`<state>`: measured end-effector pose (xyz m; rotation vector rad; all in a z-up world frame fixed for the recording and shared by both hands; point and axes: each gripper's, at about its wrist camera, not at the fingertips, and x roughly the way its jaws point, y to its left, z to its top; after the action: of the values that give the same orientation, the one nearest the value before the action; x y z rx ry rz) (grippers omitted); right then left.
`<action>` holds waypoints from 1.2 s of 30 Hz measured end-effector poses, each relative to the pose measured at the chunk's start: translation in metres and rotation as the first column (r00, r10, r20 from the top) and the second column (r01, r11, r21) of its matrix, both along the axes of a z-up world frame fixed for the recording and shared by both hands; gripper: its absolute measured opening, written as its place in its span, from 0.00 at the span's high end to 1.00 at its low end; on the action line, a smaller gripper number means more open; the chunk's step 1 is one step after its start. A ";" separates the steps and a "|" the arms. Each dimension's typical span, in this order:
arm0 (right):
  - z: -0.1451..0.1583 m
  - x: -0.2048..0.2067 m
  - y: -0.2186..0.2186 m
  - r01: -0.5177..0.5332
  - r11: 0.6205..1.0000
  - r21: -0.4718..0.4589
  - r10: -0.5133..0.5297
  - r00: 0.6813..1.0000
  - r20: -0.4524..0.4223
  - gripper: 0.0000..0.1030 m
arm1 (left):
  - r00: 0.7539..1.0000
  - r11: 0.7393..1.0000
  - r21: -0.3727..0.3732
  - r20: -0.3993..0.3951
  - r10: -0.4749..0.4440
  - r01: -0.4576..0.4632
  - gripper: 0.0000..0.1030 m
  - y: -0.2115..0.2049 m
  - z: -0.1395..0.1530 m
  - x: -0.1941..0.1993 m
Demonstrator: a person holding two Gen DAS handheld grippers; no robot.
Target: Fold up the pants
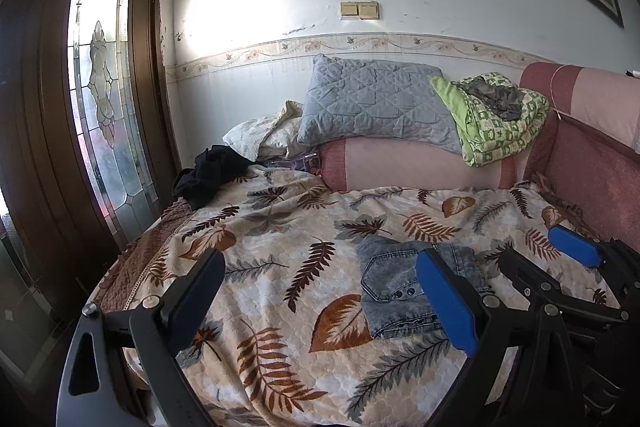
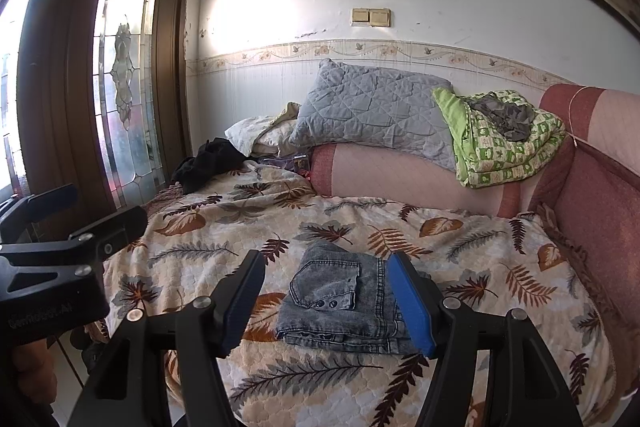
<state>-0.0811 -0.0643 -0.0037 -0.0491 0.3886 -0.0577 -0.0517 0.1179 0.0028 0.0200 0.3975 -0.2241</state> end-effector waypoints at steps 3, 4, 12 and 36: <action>-0.001 0.000 0.001 0.000 1.000 -0.001 0.000 1.000 0.000 0.34 | 1.000 1.000 -0.004 0.000 -0.001 0.001 0.06 0.002 0.000 0.000; -0.001 0.000 0.002 0.000 1.000 -0.001 0.000 1.000 -0.001 0.34 | 1.000 1.000 -0.003 0.000 -0.001 0.001 0.06 0.002 0.000 0.000; -0.004 -0.002 0.003 0.002 1.000 0.004 -0.002 1.000 -0.005 0.34 | 1.000 1.000 0.002 -0.010 -0.001 0.001 0.06 -0.002 -0.003 -0.001; -0.011 0.003 0.000 0.014 1.000 0.024 -0.014 1.000 -0.026 0.34 | 0.999 1.000 0.012 -0.037 -0.011 0.012 0.06 -0.011 -0.008 0.003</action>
<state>-0.0778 -0.0647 -0.0151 -0.0231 0.4150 -0.0664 -0.0484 0.1070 -0.0052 0.0304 0.4354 -0.2338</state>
